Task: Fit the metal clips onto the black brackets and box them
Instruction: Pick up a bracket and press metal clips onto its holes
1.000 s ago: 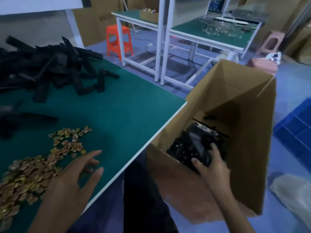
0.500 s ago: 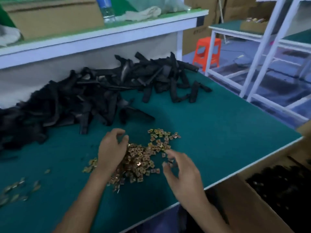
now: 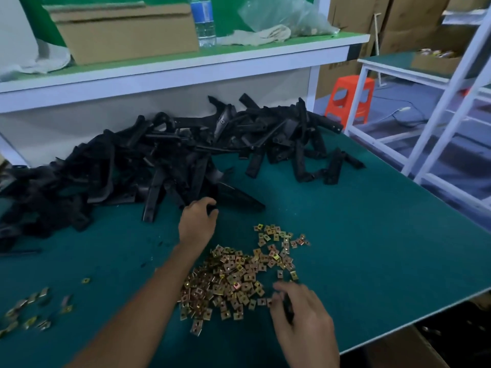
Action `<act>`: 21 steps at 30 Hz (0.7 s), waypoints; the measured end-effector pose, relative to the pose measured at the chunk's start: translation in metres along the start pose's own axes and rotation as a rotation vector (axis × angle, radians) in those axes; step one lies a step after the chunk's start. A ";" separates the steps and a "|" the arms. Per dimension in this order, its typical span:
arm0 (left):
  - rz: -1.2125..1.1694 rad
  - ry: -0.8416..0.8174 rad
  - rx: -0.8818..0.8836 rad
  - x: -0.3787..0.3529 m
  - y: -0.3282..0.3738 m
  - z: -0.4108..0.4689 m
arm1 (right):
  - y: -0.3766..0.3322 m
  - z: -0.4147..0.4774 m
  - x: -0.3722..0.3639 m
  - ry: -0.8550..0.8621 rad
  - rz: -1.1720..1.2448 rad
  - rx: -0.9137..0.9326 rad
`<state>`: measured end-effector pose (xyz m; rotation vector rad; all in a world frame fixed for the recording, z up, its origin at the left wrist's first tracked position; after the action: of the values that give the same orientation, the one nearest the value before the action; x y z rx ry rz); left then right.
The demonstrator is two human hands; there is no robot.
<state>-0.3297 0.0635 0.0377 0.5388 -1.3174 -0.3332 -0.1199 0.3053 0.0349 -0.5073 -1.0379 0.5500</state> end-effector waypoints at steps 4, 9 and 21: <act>-0.164 0.121 -0.014 0.017 -0.001 -0.007 | -0.002 -0.001 0.000 0.006 0.001 0.018; -0.165 0.330 -0.235 0.065 0.027 -0.035 | -0.002 -0.003 0.003 0.008 0.010 -0.012; -0.182 -0.053 -0.323 0.159 0.101 -0.089 | -0.003 -0.005 0.012 0.022 0.300 -0.052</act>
<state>-0.2134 0.0812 0.2096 0.3784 -1.2367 -0.7010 -0.1105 0.3099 0.0424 -0.7199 -0.9630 0.7824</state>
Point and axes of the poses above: each hand's wrist, its own z-axis towards the middle knuckle, its own x-axis out of the back of the hand, y = z × x, the point moved 9 cm from there along z, towards the middle knuckle, and after that the axes turned 3 degrees about -z, right-handed, at the moved point
